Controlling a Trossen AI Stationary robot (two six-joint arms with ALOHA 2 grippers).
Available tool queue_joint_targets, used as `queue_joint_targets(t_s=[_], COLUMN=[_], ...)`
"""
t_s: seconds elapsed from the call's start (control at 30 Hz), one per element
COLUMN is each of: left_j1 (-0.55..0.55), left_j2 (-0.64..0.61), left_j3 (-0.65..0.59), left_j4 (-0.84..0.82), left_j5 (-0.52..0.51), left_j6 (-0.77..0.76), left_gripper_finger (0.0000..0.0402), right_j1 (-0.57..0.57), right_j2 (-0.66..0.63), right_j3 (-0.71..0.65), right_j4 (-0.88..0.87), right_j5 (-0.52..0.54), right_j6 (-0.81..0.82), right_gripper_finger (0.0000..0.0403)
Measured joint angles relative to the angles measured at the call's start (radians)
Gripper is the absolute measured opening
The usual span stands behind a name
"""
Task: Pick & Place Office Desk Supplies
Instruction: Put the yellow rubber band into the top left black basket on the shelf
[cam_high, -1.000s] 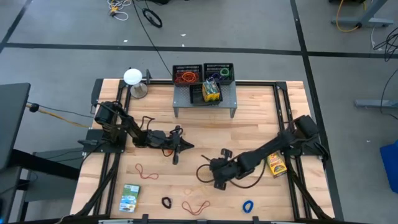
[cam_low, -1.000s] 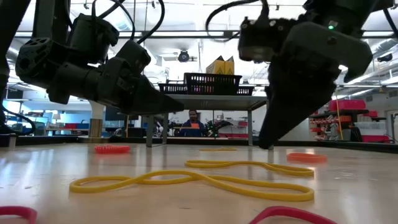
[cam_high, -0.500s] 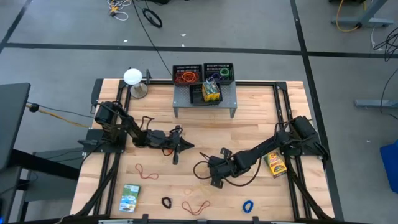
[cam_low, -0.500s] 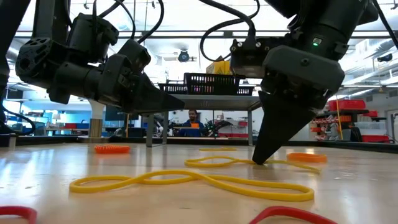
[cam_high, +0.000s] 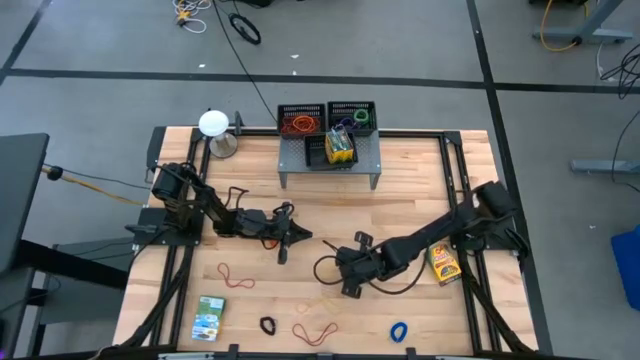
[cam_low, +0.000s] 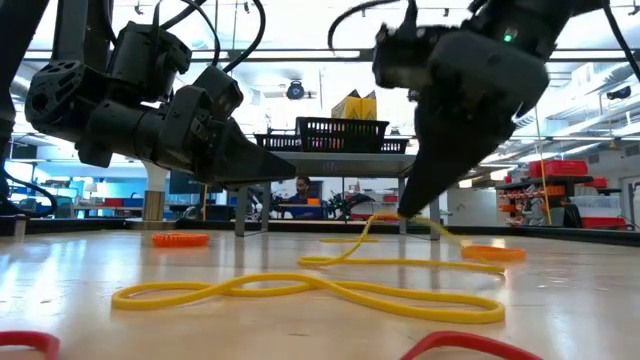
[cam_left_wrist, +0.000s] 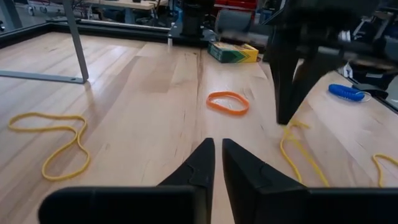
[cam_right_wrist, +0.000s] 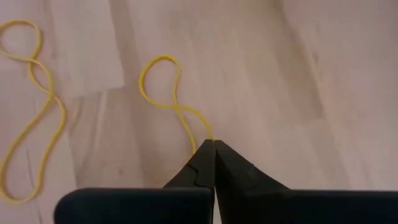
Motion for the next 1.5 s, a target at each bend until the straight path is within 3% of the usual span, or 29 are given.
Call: queue_joint_targets(t_s=[0.43, 0.7, 1.0, 1.13, 1.23, 1.5], left_j1=[0.015, 0.074, 0.064, 0.066, 0.065, 0.067], left_j2=[0.000, 0.000, 0.000, 0.000, 0.000, 0.000], left_j3=[0.044, 0.081, 0.249, 0.269, 0.270, 0.270], left_j4=[0.023, 0.140, -0.157, -0.172, -0.173, -0.142], left_j5=[0.055, 0.167, 0.184, 0.178, 0.182, 0.182], left_j6=[-0.012, -0.075, -0.031, 0.018, 0.049, 0.077], left_gripper_finger=[0.0121, 0.0209, 0.0271, 0.0265, 0.0240, 0.0108], right_j1=[-0.024, -0.077, -0.110, -0.111, -0.111, -0.111], right_j2=[-0.179, -0.192, -0.193, -0.193, -0.193, -0.193], right_j3=[0.000, 0.000, 0.001, 0.001, 0.001, 0.001], right_j4=[-0.119, -0.060, 0.112, 0.165, 0.184, 0.259], right_j5=[0.244, 0.284, 0.285, 0.310, 0.311, 0.311], right_j6=[-0.083, -0.185, -0.318, -0.351, -0.361, -0.375], right_gripper_finger=[0.0001, 0.0001, 0.0000, 0.0000, 0.0000, 0.0000])
